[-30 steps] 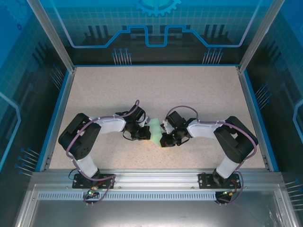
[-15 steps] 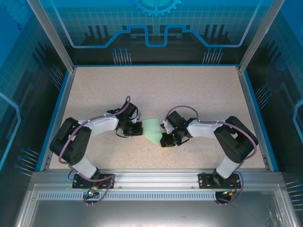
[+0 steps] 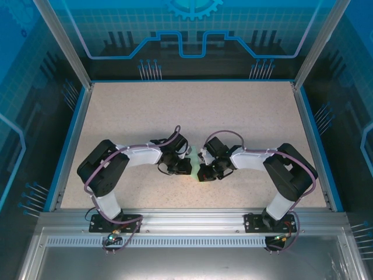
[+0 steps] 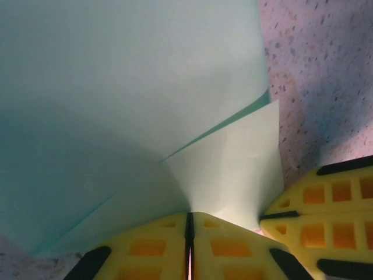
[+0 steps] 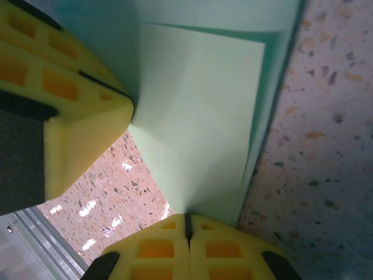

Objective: Fold a paper plane with a square sheet of paper (fold left side to right side)
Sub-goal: Third fold the triangle at the center of the table.

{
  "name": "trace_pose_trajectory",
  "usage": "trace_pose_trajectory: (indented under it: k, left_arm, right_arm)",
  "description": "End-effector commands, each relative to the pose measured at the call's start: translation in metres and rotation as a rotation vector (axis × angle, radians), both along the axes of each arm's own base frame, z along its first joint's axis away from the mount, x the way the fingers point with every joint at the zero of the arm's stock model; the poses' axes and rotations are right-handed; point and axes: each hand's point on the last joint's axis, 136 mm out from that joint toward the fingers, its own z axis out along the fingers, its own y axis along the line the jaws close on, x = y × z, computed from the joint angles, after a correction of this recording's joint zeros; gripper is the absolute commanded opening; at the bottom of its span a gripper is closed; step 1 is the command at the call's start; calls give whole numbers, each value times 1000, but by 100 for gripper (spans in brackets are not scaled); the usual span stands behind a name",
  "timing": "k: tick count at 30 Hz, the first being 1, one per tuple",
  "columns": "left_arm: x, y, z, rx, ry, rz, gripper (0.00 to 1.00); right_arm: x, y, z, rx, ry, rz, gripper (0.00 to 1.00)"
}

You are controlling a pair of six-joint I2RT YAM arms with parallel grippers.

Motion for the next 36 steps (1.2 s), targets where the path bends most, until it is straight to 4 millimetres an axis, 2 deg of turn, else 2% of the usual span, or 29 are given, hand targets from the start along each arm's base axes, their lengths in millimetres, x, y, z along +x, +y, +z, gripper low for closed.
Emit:
trace_pose_trajectory:
  k: [1, 9, 14, 21, 24, 26, 27, 30, 33, 36]
  left_arm:
    - [4, 5, -13, 62, 15, 24, 10]
    - [0, 24, -37, 175, 54, 46, 9]
    - [-2, 30, -48, 208, 80, 54, 8]
    - [-2, 31, -52, 216, 87, 54, 8]
    - [1, 26, -44, 189, 70, 50, 8]
    - [3, 20, -34, 145, 57, 48, 10]
    - [4, 15, -26, 118, 47, 44, 11]
    - [11, 5, 0, 46, -3, 32, 16]
    - [17, 3, 23, -2, -52, 37, 23]
    - [22, 10, 41, -47, -79, 72, 29]
  right_arm:
    - [-35, -46, -35, -237, 116, -1, 0]
    - [-41, -45, -23, -201, 115, -6, 0]
    - [-47, -52, -19, -213, 114, -9, 0]
    - [-57, -61, -19, -225, 132, -8, 0]
    - [-54, -63, -9, -225, 99, -3, 0]
    - [-43, -61, 6, -205, 26, -4, 0]
    - [-37, -60, 15, -187, -13, -8, 3]
    - [-18, -59, 38, -138, -132, -5, 19]
    - [2, -56, 56, -104, -240, 6, 38]
    - [19, -47, 68, -65, -328, 21, 46]
